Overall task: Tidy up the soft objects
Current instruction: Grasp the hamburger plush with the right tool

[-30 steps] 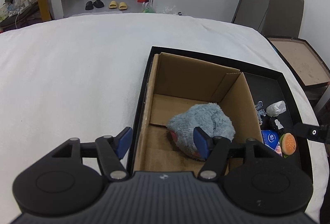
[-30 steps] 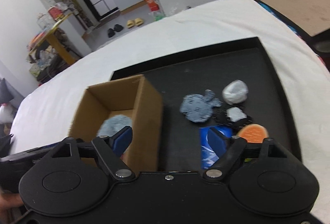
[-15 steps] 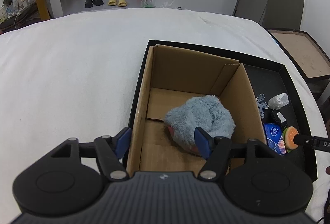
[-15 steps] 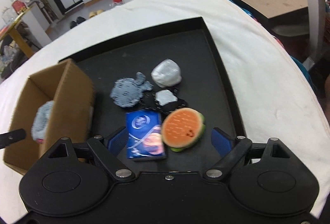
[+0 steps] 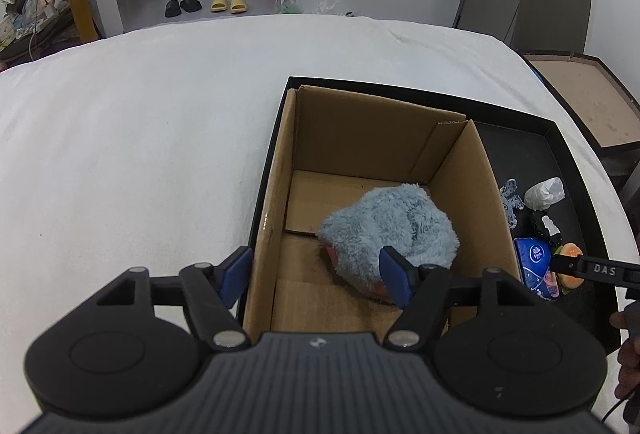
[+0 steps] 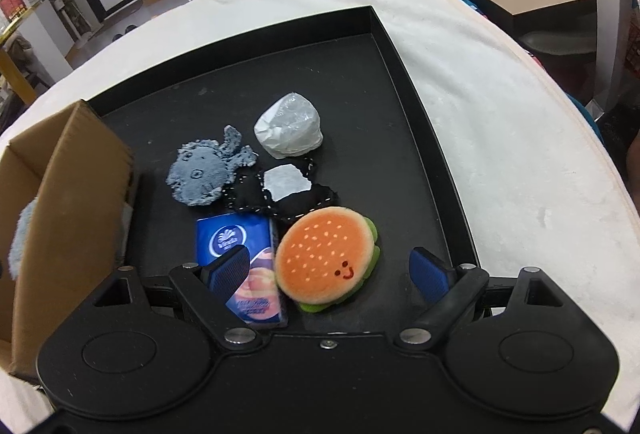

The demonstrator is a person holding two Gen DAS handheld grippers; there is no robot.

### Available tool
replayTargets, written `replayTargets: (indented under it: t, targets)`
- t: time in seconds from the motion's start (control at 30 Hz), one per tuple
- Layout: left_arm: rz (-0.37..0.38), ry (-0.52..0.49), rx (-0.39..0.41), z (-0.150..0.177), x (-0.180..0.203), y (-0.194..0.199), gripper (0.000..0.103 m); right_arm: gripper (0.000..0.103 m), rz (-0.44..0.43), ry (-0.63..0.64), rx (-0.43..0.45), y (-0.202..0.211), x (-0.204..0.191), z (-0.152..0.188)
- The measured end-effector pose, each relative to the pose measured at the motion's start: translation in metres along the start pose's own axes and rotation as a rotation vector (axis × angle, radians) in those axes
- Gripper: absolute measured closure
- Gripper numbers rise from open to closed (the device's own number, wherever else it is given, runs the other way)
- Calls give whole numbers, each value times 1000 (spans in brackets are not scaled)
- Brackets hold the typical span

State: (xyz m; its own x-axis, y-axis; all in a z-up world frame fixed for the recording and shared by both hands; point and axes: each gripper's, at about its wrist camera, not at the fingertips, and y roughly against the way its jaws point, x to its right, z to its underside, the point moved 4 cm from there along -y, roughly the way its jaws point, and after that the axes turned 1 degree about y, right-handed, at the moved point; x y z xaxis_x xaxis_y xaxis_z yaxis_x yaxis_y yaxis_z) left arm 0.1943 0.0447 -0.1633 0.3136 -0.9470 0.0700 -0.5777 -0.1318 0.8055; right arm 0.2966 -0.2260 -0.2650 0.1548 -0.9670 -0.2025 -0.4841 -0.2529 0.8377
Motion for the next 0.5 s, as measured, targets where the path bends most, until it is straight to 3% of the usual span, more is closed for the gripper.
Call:
replayTargets:
  t: [0.23, 0.5]
  targets:
    - [7, 5, -7, 1, -1, -1, 35, 18, 30, -3, 1, -11, 3, 0]
    - [10, 21, -1, 2, -5, 2, 35, 35, 31, -24, -14, -3, 6, 3]
